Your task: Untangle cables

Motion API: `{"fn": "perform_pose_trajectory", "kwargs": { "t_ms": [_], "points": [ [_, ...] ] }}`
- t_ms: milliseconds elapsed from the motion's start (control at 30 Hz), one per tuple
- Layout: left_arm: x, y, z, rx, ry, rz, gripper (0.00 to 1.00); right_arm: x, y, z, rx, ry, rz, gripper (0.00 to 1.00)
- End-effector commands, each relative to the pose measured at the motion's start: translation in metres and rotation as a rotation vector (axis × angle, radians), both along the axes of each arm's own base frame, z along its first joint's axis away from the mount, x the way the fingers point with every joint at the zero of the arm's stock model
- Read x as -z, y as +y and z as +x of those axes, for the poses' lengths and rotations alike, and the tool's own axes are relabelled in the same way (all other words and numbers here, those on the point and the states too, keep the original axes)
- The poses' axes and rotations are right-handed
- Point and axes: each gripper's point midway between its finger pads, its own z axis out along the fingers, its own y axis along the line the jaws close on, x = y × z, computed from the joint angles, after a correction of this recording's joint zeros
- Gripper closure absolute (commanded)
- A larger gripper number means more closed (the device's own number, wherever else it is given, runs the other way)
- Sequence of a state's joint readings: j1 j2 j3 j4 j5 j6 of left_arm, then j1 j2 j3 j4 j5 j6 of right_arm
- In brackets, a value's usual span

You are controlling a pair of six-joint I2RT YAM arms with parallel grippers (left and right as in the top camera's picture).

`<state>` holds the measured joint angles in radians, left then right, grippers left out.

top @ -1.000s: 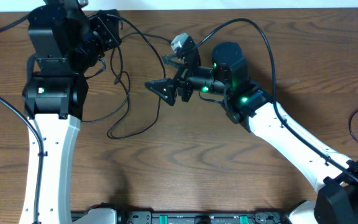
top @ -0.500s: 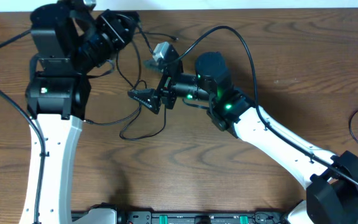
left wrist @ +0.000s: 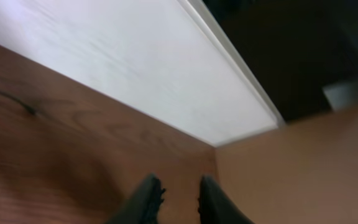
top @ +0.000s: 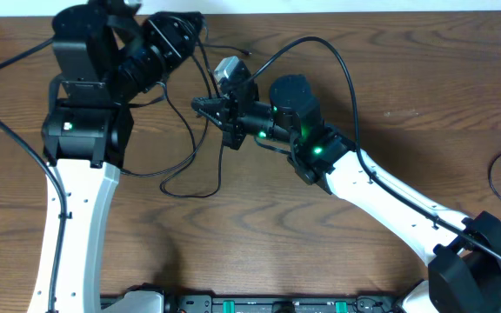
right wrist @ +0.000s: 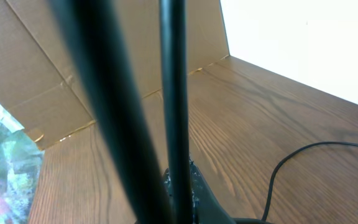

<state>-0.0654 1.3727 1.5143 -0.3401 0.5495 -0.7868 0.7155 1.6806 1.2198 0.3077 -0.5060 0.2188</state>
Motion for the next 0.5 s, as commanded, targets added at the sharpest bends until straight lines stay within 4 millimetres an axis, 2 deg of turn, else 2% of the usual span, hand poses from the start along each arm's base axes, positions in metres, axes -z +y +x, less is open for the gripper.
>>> {"fn": "perform_pose_trajectory", "kwargs": {
  "t_ms": [0,33,67,233,267,333,367,400,467],
  "points": [
    [-0.010,0.037,0.008,-0.152,-0.047,0.069,0.23,0.005,-0.009,0.013,0.041,0.036,-0.002,0.99],
    [-0.006,0.050,0.011,-0.199,-0.048,0.117,0.10,0.006,-0.014,0.018,0.053,0.047,-0.001,0.99],
    [-0.002,0.059,0.012,-0.233,-0.041,0.147,0.08,0.006,-0.017,0.021,0.061,0.052,-0.003,0.99],
    [0.017,0.104,0.012,-0.382,0.022,0.259,0.07,0.018,-0.044,0.045,0.130,0.070,-0.042,0.99],
    [0.021,0.113,0.010,-0.398,0.035,0.285,0.07,0.023,-0.056,0.054,0.161,0.084,-0.059,0.99],
    [0.027,0.118,0.007,-0.387,0.054,0.310,0.07,0.031,-0.075,0.068,0.211,0.110,-0.082,0.99],
    [0.033,0.108,0.003,-0.296,0.058,0.332,0.07,0.037,-0.091,0.079,0.250,0.130,-0.095,0.99],
    [0.034,0.084,-0.003,-0.120,0.004,0.383,0.07,0.039,-0.106,0.088,0.283,0.143,-0.100,0.99],
    [0.034,0.053,-0.017,0.091,-0.068,0.409,0.07,0.039,-0.115,0.094,0.300,0.145,-0.097,0.99]
  ]
}}
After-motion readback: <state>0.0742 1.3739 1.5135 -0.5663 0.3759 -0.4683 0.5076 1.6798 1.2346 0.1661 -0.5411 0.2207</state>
